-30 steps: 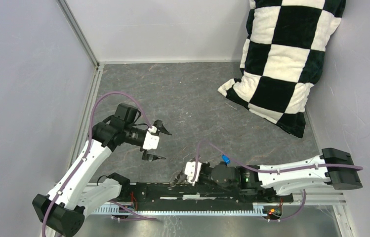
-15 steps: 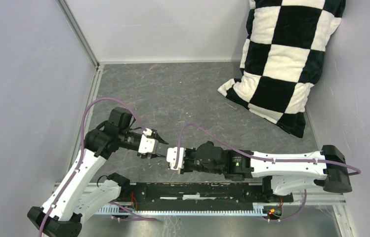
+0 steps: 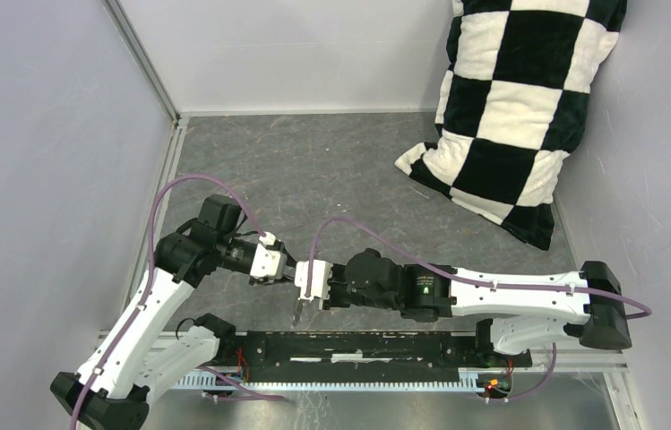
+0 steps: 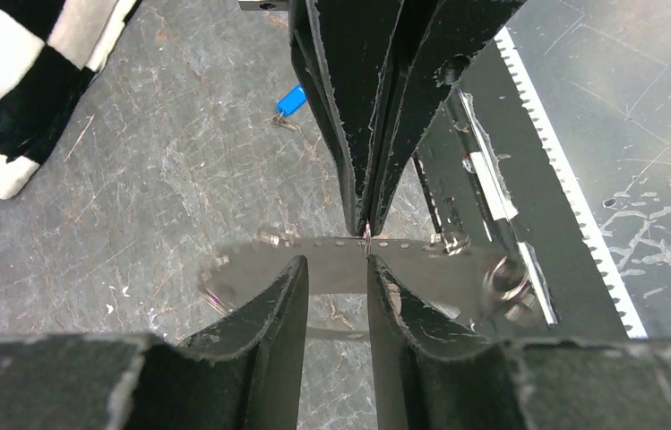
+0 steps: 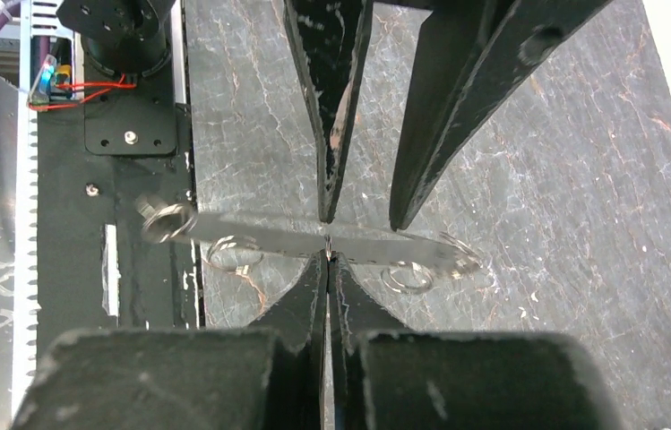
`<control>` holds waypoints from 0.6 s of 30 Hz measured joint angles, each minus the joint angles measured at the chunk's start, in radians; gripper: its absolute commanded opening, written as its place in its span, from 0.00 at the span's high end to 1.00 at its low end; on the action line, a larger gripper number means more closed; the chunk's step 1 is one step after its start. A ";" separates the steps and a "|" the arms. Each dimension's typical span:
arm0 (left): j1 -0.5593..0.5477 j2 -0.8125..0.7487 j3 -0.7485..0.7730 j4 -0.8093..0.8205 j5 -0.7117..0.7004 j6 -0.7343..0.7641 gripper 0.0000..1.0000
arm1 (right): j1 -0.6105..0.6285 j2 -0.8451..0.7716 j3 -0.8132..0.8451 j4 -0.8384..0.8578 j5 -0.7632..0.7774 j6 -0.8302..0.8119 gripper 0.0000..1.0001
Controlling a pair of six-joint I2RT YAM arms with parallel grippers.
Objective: Put the keys on the keyring
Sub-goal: Pick up the keyring from the center of the board.
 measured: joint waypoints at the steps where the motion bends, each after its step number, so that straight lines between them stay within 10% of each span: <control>1: 0.000 0.002 0.000 0.000 0.002 0.000 0.64 | -0.001 0.002 0.007 -0.003 0.000 0.004 1.00; 18: -0.013 0.010 -0.010 -0.005 0.016 0.000 0.65 | -0.005 0.067 0.111 -0.110 0.004 0.048 0.99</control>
